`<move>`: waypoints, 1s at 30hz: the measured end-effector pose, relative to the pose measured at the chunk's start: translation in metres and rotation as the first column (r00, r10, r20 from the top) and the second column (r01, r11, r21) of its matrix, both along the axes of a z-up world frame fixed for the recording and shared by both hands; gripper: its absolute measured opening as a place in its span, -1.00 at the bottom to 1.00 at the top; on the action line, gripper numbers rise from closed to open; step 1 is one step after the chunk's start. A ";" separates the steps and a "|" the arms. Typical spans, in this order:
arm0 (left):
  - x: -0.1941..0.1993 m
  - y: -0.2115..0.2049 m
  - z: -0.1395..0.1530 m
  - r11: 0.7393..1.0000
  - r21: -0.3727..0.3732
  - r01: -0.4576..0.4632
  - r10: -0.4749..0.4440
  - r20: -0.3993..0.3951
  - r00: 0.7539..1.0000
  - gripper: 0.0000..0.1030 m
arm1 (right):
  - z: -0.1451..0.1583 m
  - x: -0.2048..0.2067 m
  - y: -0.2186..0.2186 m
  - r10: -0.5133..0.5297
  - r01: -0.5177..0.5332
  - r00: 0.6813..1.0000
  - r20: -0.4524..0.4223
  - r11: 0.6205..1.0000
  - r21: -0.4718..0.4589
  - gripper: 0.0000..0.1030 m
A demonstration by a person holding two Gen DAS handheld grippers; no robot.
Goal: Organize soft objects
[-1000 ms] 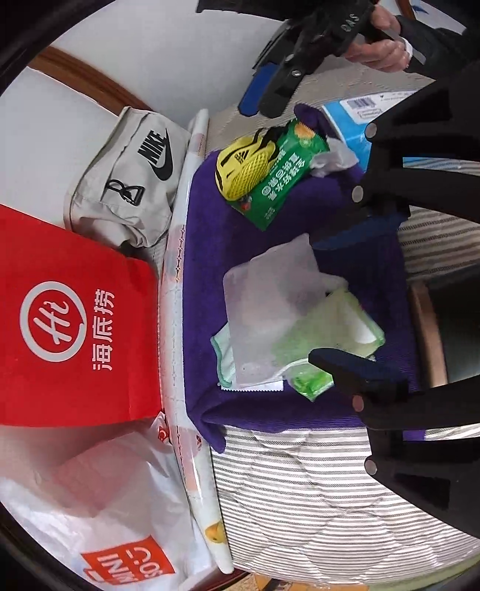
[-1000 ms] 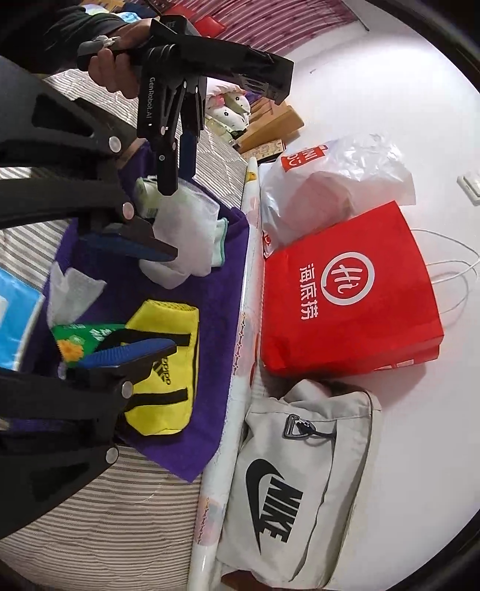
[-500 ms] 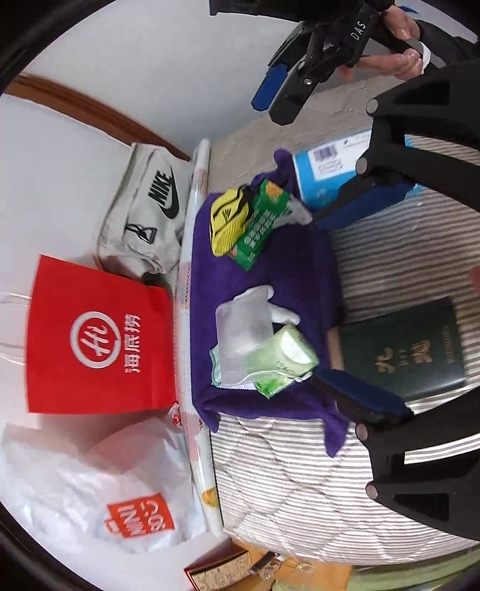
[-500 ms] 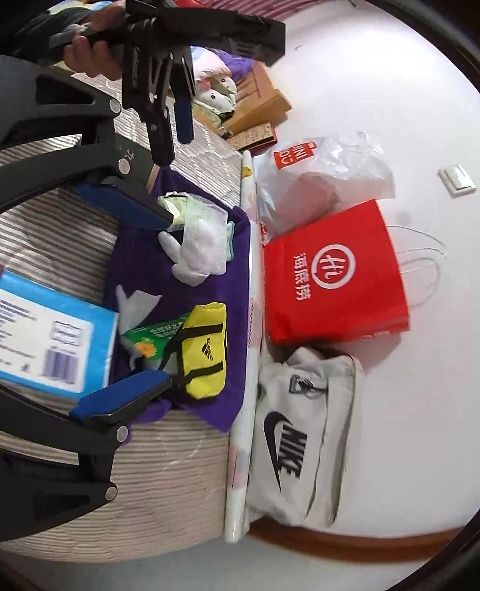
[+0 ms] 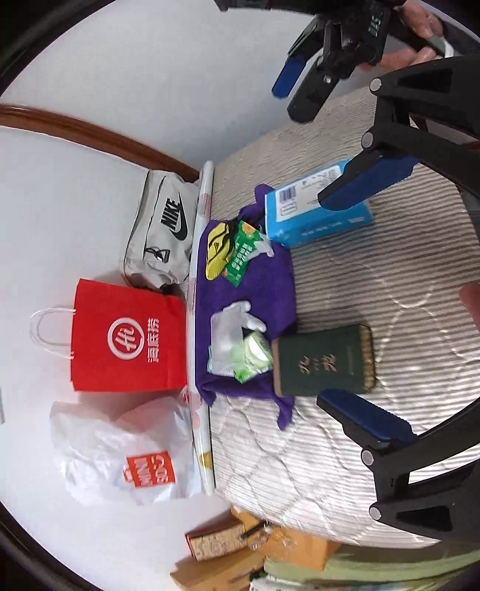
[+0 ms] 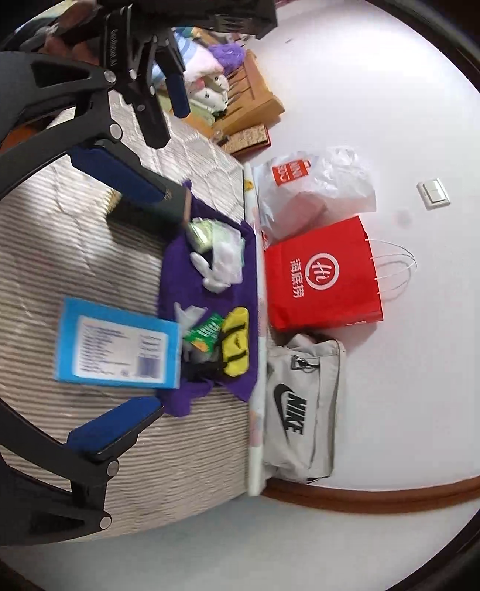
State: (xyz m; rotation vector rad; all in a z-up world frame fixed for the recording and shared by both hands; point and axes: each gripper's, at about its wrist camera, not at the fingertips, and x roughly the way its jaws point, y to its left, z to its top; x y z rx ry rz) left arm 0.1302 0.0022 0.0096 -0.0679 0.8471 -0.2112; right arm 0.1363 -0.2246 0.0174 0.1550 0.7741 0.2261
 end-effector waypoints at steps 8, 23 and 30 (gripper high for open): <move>-0.052 0.000 -0.001 0.997 0.018 -0.070 0.070 0.030 0.997 0.94 | 0.002 -0.055 0.002 -0.058 0.059 0.998 0.010 0.995 -0.082 1.00; -0.105 -0.013 -0.002 0.993 0.061 -0.097 0.092 0.078 0.993 0.94 | -0.003 -0.117 -0.001 -0.079 0.087 0.995 0.068 0.987 -0.132 1.00; -0.111 -0.011 0.001 0.993 0.058 -0.107 0.102 0.085 0.991 0.94 | 0.002 -0.128 0.001 -0.076 0.088 0.993 0.087 0.986 -0.142 1.00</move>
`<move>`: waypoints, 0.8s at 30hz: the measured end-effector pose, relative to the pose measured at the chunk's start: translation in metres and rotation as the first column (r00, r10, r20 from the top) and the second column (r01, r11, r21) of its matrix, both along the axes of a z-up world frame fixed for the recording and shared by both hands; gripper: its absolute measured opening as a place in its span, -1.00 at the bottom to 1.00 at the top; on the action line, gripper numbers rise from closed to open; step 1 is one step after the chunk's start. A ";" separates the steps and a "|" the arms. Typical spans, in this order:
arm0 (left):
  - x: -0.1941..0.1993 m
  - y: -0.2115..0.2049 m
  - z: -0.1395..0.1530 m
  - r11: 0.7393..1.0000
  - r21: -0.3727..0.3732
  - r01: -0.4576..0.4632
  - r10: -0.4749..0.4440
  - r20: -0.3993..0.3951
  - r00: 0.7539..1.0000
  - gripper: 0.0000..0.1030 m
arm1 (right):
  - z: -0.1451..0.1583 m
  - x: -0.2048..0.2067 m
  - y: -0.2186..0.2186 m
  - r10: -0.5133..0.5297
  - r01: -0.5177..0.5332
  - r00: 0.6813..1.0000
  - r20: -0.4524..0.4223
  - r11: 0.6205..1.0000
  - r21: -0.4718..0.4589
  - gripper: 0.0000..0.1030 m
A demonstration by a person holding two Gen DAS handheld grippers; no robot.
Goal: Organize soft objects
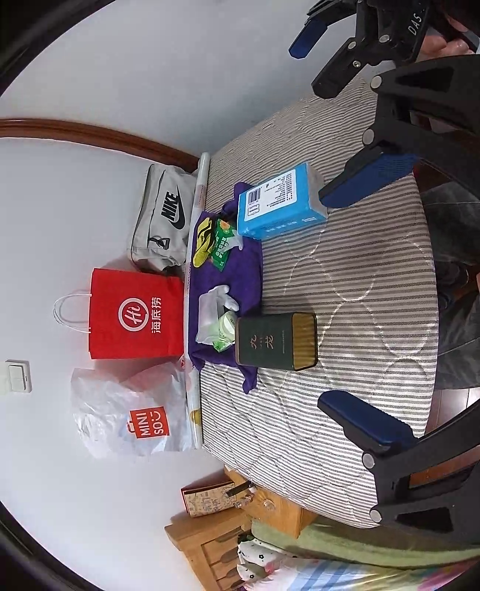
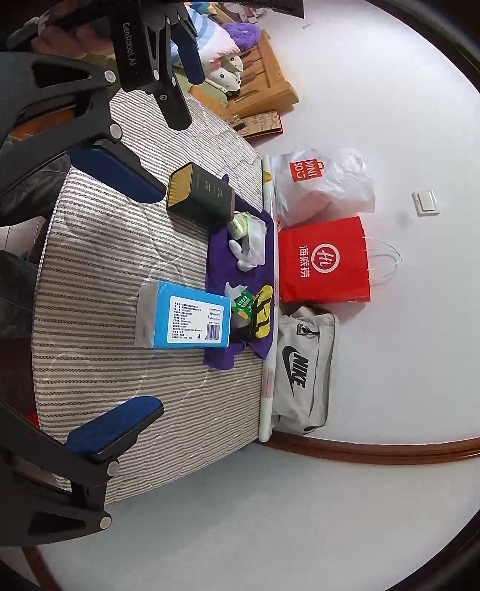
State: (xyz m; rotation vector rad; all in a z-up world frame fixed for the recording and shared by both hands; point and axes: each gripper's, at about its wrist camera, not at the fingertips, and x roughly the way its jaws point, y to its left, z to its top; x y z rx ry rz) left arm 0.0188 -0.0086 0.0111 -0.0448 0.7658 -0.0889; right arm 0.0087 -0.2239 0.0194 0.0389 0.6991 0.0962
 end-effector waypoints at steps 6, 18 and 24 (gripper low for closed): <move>-0.002 0.000 0.001 1.000 0.003 0.003 -0.003 0.001 1.000 0.94 | 0.001 -0.002 0.000 -0.001 0.001 1.000 0.000 1.000 -0.002 1.00; -0.004 -0.002 -0.001 1.000 -0.006 0.011 -0.011 -0.006 1.000 0.94 | 0.001 -0.003 0.002 0.004 -0.004 1.000 -0.005 1.000 -0.003 1.00; -0.004 -0.001 -0.002 1.000 -0.008 0.012 -0.012 -0.010 1.000 0.94 | 0.002 -0.003 0.003 0.007 -0.007 1.000 0.000 1.000 -0.004 1.00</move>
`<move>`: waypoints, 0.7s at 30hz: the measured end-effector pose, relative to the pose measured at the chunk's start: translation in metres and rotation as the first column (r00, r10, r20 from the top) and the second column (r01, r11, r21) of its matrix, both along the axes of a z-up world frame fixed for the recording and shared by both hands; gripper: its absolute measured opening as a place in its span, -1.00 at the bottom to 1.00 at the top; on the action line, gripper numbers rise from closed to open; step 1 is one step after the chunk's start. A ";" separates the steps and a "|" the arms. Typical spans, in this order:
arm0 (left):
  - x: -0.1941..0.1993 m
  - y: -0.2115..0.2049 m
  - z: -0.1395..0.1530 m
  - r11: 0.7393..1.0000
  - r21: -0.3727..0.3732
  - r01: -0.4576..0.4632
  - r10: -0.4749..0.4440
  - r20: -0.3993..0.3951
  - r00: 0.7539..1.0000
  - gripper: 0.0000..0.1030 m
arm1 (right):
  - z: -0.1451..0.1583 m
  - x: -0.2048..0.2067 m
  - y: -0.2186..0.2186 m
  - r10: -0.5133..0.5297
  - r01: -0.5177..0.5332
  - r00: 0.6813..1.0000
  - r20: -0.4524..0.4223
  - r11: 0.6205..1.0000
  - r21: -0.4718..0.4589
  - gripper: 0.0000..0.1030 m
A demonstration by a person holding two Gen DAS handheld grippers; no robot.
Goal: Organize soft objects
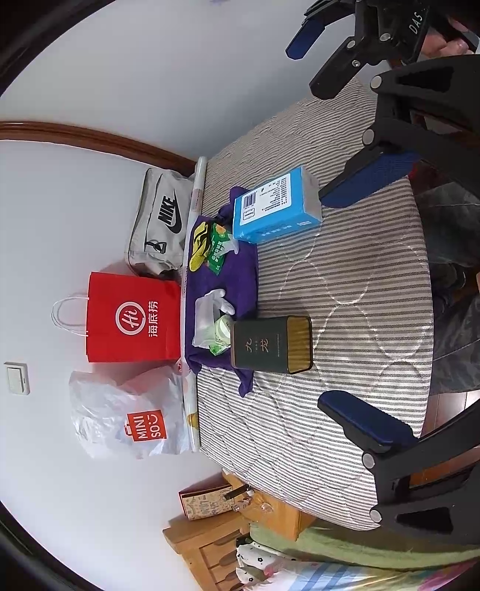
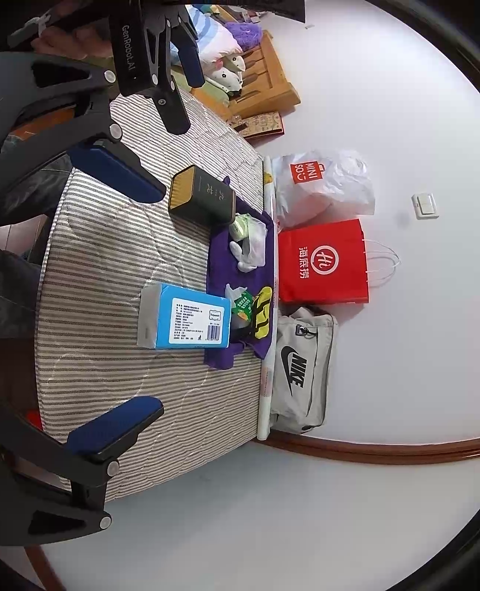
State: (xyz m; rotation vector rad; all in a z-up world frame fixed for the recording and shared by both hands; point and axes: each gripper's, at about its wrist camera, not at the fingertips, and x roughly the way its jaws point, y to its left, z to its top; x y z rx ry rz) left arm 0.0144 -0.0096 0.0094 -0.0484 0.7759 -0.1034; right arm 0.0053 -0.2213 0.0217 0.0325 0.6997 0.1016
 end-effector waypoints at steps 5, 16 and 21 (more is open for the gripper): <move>-0.001 -0.002 0.000 1.000 0.000 0.003 -0.003 0.001 1.000 0.94 | 0.000 0.000 -0.001 -0.001 0.001 1.000 0.001 1.000 0.001 1.00; -0.004 -0.004 0.001 1.000 0.004 0.011 -0.011 0.004 1.000 0.94 | 0.001 -0.001 -0.002 -0.004 0.004 1.000 0.003 1.000 0.002 1.00; -0.003 -0.004 0.001 1.000 0.003 0.014 -0.014 0.002 1.000 0.94 | 0.002 -0.002 -0.002 -0.006 0.006 1.000 0.004 1.000 0.002 1.00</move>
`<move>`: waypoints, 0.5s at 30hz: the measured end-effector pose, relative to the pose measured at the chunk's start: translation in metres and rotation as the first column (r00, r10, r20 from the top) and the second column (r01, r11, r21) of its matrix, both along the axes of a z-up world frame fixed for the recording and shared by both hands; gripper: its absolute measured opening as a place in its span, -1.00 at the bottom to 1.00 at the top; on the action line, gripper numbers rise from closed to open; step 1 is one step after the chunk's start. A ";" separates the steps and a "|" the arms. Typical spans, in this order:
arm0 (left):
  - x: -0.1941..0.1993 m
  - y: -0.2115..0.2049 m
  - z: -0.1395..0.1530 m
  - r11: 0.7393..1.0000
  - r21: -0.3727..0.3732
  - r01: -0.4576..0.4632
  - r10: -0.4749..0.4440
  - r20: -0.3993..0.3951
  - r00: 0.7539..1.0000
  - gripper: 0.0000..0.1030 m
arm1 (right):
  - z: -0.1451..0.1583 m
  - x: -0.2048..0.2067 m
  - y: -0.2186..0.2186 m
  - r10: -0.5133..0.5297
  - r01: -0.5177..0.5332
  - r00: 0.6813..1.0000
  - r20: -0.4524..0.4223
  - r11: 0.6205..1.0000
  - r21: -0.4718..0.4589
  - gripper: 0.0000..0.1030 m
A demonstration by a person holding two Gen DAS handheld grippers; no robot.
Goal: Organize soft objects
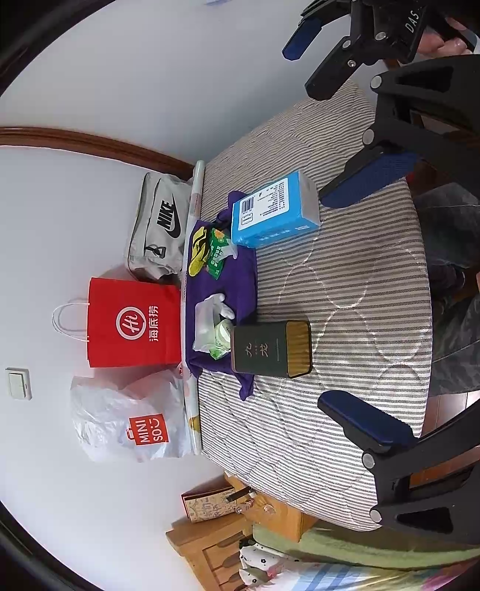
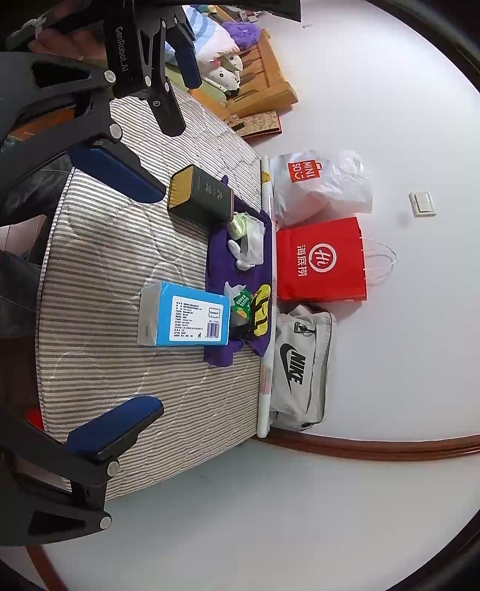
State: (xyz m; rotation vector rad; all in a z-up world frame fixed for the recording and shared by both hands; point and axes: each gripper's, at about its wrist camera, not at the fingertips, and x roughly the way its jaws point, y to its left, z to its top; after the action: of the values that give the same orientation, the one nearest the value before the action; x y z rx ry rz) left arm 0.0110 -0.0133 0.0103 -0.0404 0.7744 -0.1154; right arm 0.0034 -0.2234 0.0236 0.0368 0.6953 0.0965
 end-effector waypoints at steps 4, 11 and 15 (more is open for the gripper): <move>0.000 0.000 0.000 1.000 0.000 0.000 0.000 0.001 1.000 0.94 | 0.000 -0.001 -0.001 -0.002 0.002 1.000 -0.001 1.000 0.002 1.00; -0.001 -0.001 0.000 1.000 -0.002 0.005 -0.005 0.000 1.000 0.94 | 0.000 -0.002 -0.002 -0.002 0.002 1.000 -0.002 1.000 0.001 1.00; -0.001 -0.001 0.000 1.000 0.001 0.005 -0.005 0.001 1.000 0.94 | -0.001 -0.001 -0.002 -0.003 0.003 1.000 -0.003 1.000 0.001 1.00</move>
State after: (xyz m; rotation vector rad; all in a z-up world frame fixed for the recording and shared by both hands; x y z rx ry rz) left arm 0.0096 -0.0147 0.0099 -0.0369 0.7740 -0.1197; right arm 0.0020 -0.2252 0.0230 0.0394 0.6984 0.0940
